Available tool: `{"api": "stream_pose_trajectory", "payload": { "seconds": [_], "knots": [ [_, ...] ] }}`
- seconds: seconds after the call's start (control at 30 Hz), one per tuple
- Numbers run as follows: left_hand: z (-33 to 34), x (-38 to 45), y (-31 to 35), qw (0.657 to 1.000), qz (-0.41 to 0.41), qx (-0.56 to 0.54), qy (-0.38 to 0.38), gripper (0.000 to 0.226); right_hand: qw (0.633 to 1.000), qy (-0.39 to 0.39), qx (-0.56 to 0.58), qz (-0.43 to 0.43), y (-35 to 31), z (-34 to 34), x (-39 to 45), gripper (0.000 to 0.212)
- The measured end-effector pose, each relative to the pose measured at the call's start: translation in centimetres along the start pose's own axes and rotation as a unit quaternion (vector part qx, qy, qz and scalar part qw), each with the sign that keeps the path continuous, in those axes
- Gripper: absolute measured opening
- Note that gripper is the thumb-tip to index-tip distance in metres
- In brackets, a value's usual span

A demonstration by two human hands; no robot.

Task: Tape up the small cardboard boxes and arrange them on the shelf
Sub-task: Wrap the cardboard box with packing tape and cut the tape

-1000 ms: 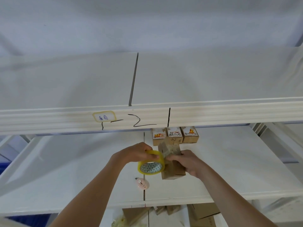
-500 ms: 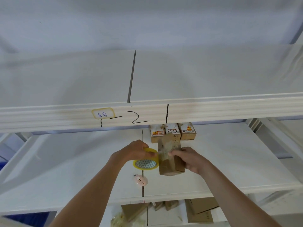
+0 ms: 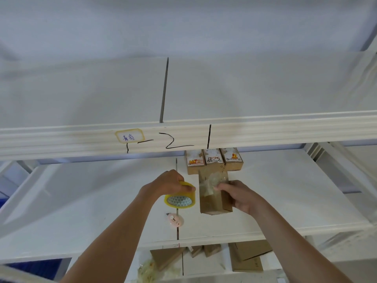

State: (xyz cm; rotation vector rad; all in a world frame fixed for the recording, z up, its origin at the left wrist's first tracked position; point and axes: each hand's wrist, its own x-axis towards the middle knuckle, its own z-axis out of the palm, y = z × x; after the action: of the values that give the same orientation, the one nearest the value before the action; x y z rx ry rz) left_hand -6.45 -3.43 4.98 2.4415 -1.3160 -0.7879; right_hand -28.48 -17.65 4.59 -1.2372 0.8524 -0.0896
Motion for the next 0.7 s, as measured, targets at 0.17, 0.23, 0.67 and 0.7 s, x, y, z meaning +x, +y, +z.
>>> {"api": "stream_pose_trajectory", "payload": {
  "seconds": [0.17, 0.23, 0.67, 0.7],
  "knots": [
    [0.6, 0.3, 0.2, 1.000, -0.029, -0.007, 0.003, 0.055, 1.000, -0.016, 0.015, -0.020, -0.3, 0.5, 0.0, 0.034],
    [0.7, 0.3, 0.2, 0.999, -0.031, -0.024, -0.003, 0.057, 0.999, -0.027, 0.020, -0.028, -0.2, 0.6, -0.1, 0.041],
    [-0.1, -0.6, 0.8, 0.984, 0.030, -0.176, -0.031, 0.044, 0.984, -0.067, 0.159, -0.048, 1.1, 1.0, -0.4, 0.036],
    [-0.2, -0.7, 0.9, 0.984, 0.032, -0.174, -0.028, 0.044, 0.982, -0.069, 0.167, -0.046, 1.1, 1.0, -0.5, 0.035]
  ]
}}
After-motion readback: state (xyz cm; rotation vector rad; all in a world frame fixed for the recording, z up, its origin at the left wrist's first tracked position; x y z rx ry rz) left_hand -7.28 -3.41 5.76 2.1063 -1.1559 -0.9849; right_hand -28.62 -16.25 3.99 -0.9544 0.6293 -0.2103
